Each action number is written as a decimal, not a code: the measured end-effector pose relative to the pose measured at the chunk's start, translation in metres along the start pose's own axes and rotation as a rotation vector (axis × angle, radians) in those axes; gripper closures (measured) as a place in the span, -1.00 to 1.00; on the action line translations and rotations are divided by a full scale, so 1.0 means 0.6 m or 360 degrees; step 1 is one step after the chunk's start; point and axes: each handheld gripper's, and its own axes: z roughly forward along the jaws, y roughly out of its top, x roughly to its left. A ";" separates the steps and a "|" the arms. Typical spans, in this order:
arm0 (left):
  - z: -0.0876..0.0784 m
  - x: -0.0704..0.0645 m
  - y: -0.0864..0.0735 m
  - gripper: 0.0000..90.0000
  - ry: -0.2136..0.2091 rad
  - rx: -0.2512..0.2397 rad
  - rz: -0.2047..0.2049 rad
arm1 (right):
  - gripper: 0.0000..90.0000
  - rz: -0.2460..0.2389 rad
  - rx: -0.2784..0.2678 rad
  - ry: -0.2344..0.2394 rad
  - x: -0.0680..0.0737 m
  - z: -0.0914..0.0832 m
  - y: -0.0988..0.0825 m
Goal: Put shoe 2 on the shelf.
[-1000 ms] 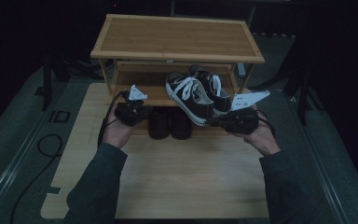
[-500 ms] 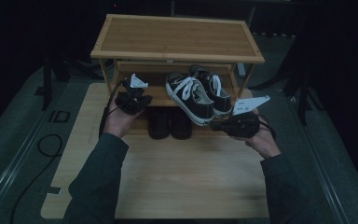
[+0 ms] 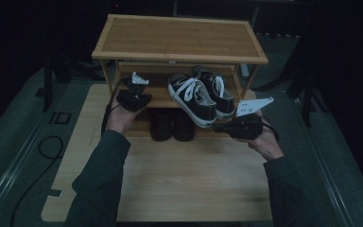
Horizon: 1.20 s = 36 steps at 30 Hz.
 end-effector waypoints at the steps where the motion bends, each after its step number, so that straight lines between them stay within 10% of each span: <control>1: 0.001 0.001 0.001 0.99 0.0006 0.0006 0.0003 | 1.00 0.0000 -0.0001 0.0002 0.000 0.000 0.000; 17: 0.014 0.007 0.011 0.99 0.0037 0.0108 0.0107 | 1.00 -0.0026 -0.0029 0.0054 0.008 0.020 0.009; 36: 0.017 0.007 0.006 1.00 0.0005 0.0041 -0.0005 | 1.00 -0.0079 -0.0048 0.0119 0.029 0.085 0.044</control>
